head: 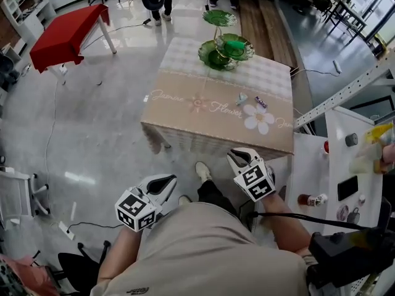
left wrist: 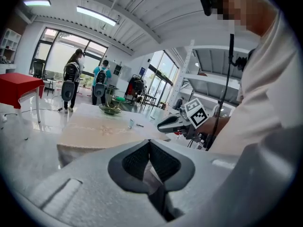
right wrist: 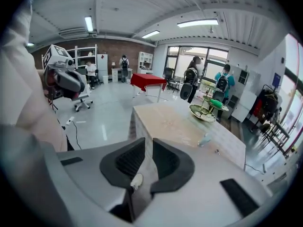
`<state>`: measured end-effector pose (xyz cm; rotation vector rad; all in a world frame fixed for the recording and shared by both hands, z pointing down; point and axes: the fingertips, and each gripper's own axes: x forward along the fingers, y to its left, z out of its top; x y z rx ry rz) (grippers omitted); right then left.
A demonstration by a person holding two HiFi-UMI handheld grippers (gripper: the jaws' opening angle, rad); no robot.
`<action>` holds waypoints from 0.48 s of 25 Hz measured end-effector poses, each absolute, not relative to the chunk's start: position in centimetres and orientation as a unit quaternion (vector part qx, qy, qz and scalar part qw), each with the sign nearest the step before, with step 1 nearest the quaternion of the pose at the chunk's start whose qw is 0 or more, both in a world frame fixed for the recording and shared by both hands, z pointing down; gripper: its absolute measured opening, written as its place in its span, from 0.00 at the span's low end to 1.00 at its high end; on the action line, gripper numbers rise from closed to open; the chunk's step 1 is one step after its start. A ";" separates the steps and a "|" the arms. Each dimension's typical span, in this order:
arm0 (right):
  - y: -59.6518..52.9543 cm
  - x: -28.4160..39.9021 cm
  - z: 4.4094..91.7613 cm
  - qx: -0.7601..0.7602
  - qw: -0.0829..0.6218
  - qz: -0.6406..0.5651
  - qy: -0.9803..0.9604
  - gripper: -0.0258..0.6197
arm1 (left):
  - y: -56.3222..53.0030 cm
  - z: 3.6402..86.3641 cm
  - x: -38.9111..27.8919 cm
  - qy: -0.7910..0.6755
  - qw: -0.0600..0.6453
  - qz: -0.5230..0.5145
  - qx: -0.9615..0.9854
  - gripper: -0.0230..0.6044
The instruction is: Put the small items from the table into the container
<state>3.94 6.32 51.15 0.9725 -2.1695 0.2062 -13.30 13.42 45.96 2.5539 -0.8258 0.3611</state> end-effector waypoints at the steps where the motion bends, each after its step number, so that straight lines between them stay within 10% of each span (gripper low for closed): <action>1: 7.5 3.7 51.4 0.376 0.368 0.085 -0.846 0.13 | 13.9 46.0 -13.1 -0.293 0.214 0.131 0.923 0.05; 12: 11.2 5.2 52.4 0.399 0.353 0.094 -0.841 0.14 | 16.5 45.8 -12.6 -0.286 0.209 0.137 0.925 0.05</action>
